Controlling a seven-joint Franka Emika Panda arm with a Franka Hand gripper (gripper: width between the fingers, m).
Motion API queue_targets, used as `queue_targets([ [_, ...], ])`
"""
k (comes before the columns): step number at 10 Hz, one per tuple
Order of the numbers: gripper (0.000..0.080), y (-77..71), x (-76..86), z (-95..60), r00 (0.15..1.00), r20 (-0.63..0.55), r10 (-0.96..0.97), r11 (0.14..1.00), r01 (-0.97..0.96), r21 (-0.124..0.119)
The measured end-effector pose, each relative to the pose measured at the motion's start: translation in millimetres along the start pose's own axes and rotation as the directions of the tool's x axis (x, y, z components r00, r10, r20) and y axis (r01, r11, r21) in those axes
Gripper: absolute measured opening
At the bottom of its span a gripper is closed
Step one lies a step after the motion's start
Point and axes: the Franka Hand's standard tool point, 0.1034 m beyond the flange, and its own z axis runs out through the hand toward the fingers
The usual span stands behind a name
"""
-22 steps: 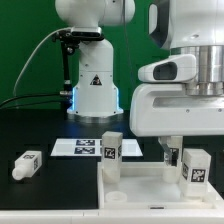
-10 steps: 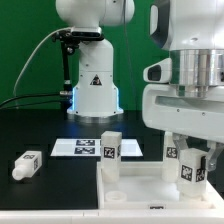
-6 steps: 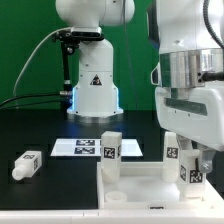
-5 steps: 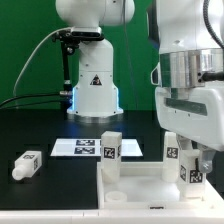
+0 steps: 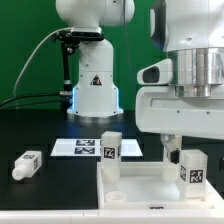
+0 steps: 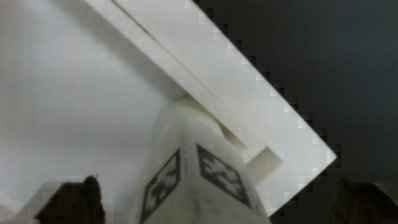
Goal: Assemble square table
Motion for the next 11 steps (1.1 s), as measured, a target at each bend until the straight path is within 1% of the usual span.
queue_targets([
  [1, 0.0648, 0.6, 3.2, -0.9, 0.985, -0.008, -0.175, 0.985, 0.175, -0.009],
  [2, 0.0649, 1.0, 10.4, -3.7, 0.917, -0.018, -0.397, 0.918, 0.397, -0.023],
  [3, 0.0649, -0.2, 14.0, -4.9, 0.785, -0.009, -0.619, 0.785, 0.619, -0.026],
  [4, 0.0649, 0.3, 10.3, -2.4, 0.748, 0.004, -0.664, 0.748, 0.664, -0.026],
  [5, 0.0614, 0.7, 11.0, -2.5, 0.786, 0.002, -0.618, 0.786, 0.618, -0.028],
  [6, 0.0614, 1.1, 11.4, -2.4, 0.805, 0.001, -0.594, 0.804, 0.594, -0.029],
  [7, 0.0428, 1.1, 11.3, -2.2, 0.841, -0.001, -0.542, 0.840, 0.541, -0.029],
  [8, 0.0290, 1.3, 11.3, -2.1, 0.867, -0.002, -0.499, 0.866, 0.499, -0.029],
  [9, 0.0290, 1.9, 11.9, -2.0, 0.908, -0.005, -0.419, 0.907, 0.419, -0.029],
  [11, 0.0284, 3.2, 12.9, -1.2, 0.978, -0.017, -0.208, 0.978, 0.207, -0.038],
])
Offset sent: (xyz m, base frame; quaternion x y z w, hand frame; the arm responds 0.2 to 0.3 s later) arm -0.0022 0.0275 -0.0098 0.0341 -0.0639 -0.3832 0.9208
